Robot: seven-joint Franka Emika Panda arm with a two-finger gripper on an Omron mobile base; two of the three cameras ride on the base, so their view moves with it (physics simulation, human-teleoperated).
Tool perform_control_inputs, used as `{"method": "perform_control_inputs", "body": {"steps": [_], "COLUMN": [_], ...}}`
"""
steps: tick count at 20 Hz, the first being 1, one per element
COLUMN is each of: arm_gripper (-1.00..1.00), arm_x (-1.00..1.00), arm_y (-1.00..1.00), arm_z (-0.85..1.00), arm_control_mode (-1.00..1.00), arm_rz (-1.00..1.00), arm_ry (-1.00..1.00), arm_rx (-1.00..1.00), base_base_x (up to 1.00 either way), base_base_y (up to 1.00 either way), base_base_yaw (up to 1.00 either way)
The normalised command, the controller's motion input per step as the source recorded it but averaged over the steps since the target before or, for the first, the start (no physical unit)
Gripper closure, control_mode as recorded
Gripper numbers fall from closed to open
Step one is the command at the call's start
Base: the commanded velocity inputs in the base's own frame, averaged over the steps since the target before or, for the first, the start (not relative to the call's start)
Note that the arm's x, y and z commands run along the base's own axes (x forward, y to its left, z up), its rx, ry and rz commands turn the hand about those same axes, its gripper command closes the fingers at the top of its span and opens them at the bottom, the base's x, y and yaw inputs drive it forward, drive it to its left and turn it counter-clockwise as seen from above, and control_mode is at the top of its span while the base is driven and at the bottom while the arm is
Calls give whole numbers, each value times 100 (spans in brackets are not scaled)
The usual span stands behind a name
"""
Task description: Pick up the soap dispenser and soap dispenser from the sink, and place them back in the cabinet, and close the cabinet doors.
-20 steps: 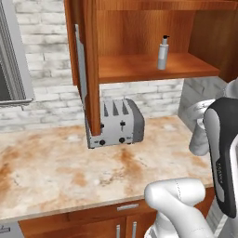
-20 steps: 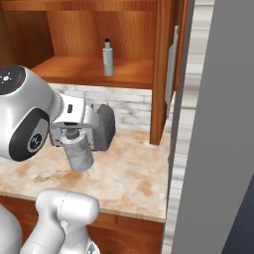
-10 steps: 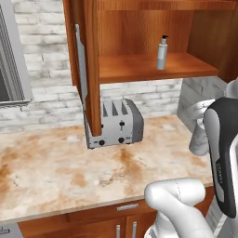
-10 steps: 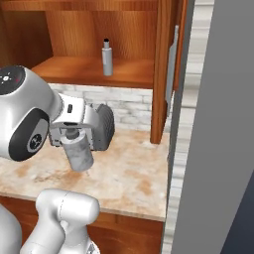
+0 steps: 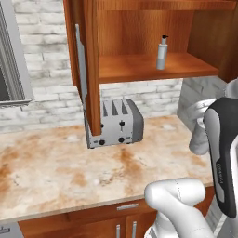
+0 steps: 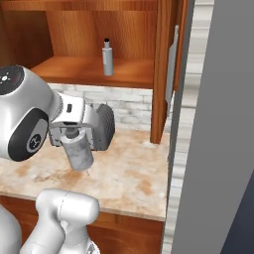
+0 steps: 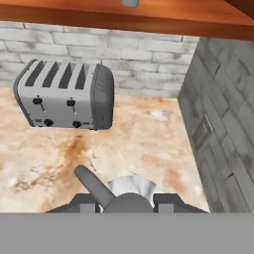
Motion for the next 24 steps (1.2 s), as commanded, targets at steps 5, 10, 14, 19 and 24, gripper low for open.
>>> {"method": "perform_control_inputs", "body": {"steps": [5,10,14,19,24], "arm_gripper": [100,100,100,100,100], "arm_x": [0,0,0,0,0], "arm_y": [15,16,7,4,15], "arm_z": [40,45,47,40,36], "arm_control_mode": [-100,-100,-100,-100,-100], "arm_rz": [0,0,0,0,1], "arm_ry": [-8,-5,-2,-2,-2], "arm_rx": [0,0,0,0,0], "base_base_x": [0,0,0,0,0], "base_base_y": [0,0,0,0,0], "base_base_yaw": [0,0,0,0,0]}}
